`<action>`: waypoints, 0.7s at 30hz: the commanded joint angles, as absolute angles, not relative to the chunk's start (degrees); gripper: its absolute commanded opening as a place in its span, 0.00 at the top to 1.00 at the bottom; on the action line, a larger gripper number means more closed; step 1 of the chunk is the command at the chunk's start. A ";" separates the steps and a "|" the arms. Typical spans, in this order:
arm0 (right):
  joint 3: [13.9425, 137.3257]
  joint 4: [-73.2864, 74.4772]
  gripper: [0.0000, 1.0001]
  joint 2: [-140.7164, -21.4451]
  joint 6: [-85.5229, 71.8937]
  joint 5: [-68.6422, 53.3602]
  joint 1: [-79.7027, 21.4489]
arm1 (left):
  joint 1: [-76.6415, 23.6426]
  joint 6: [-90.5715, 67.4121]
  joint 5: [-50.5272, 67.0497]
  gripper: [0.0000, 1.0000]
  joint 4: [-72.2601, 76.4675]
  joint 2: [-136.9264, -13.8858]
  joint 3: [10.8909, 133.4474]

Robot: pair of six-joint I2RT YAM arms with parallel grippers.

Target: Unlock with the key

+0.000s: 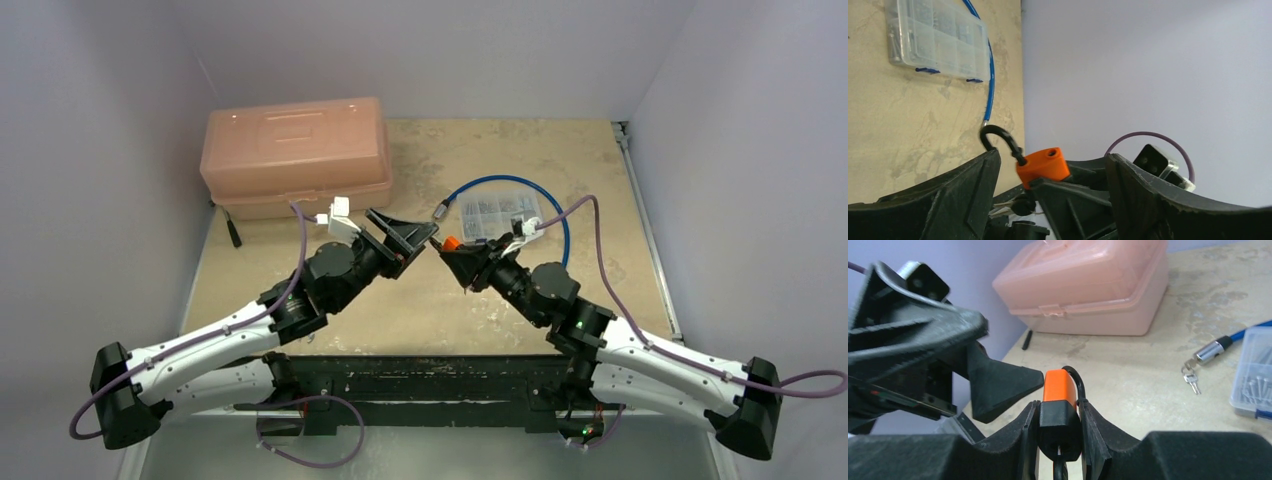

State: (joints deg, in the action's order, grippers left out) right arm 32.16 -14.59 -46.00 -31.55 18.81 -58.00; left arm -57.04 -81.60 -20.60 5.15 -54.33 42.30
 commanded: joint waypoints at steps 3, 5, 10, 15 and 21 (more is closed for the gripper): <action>31.99 -19.07 1.00 -40.14 -31.67 12.73 -57.83 | -56.68 -75.79 -19.31 0.23 6.17 -47.13 37.50; 31.78 -18.91 1.00 -39.31 -31.55 11.71 -57.83 | -56.62 -74.35 -19.04 0.25 6.24 -45.05 36.37; 31.21 -19.13 1.00 -37.56 -32.37 7.74 -57.75 | -56.52 -68.57 -17.16 0.28 5.85 -41.60 36.01; 30.77 -20.74 1.00 -35.54 -33.98 1.57 -57.74 | -56.43 -61.35 -13.33 0.28 5.87 -39.19 36.55; 30.56 -19.30 1.00 -34.17 -35.08 2.40 -57.74 | -56.45 -58.52 -12.89 0.31 0.38 -37.06 38.65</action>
State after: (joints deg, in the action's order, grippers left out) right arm 30.20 -14.81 -35.55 -33.63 3.16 -57.95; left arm -56.64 -63.24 -14.28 3.51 -38.52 36.03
